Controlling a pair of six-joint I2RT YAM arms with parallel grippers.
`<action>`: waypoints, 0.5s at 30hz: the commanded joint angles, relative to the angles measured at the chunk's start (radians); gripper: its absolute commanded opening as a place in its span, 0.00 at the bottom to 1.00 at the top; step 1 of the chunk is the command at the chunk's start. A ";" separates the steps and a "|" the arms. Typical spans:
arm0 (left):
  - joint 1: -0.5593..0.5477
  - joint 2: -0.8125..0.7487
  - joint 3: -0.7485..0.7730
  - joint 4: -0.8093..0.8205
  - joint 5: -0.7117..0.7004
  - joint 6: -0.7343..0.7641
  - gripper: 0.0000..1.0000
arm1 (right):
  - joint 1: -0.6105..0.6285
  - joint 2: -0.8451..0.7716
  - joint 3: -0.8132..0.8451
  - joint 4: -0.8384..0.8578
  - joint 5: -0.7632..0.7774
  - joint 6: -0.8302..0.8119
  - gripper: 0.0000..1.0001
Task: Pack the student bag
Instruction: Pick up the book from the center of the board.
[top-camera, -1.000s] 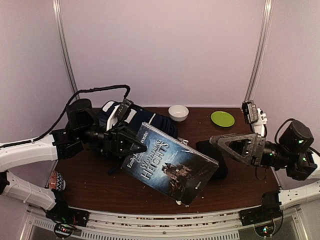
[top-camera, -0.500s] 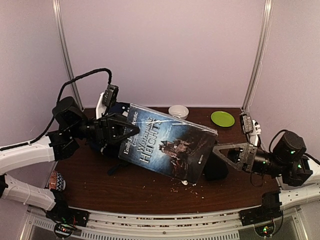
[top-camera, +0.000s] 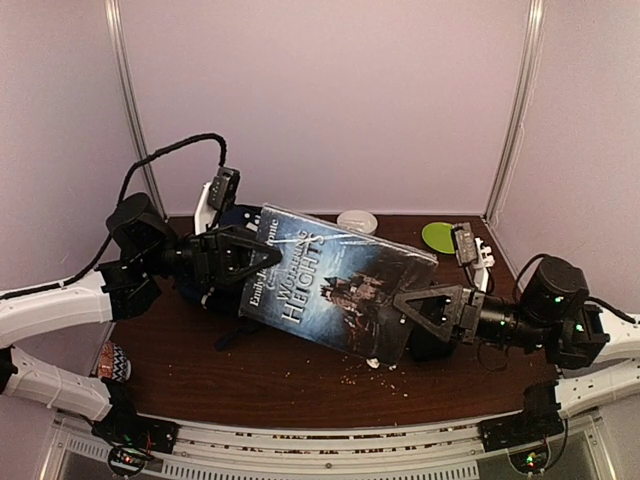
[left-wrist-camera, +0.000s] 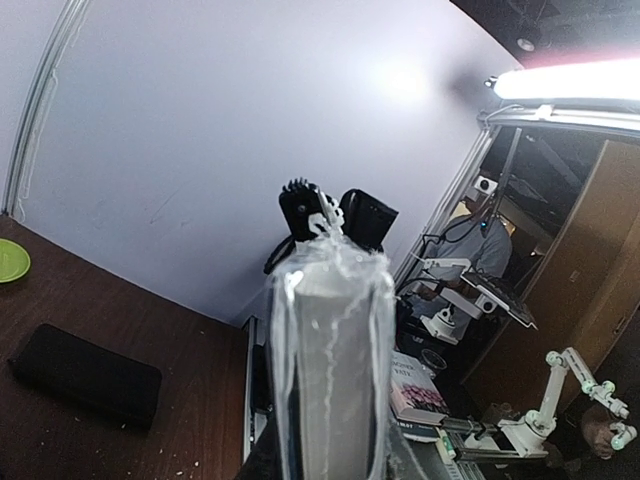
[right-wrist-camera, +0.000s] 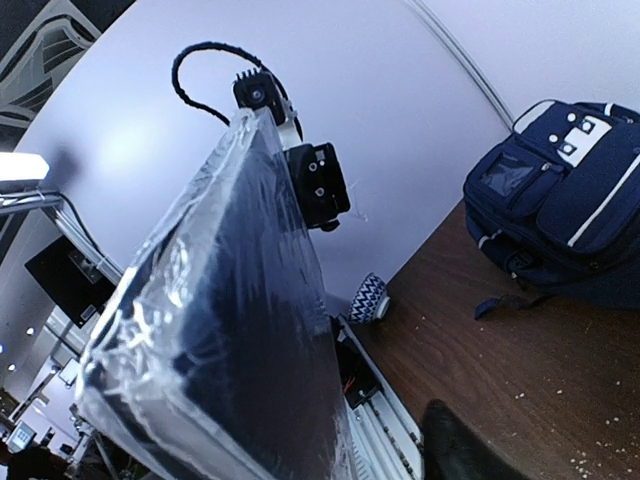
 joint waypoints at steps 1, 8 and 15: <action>0.004 0.001 0.066 0.163 -0.041 -0.035 0.00 | 0.002 0.023 0.034 0.103 -0.044 -0.005 0.37; 0.026 -0.037 0.105 -0.193 -0.158 0.178 0.74 | 0.002 -0.049 0.055 -0.018 0.108 -0.034 0.00; 0.037 -0.029 0.274 -0.910 -0.845 0.588 0.98 | -0.022 -0.067 0.167 -0.567 0.646 0.042 0.00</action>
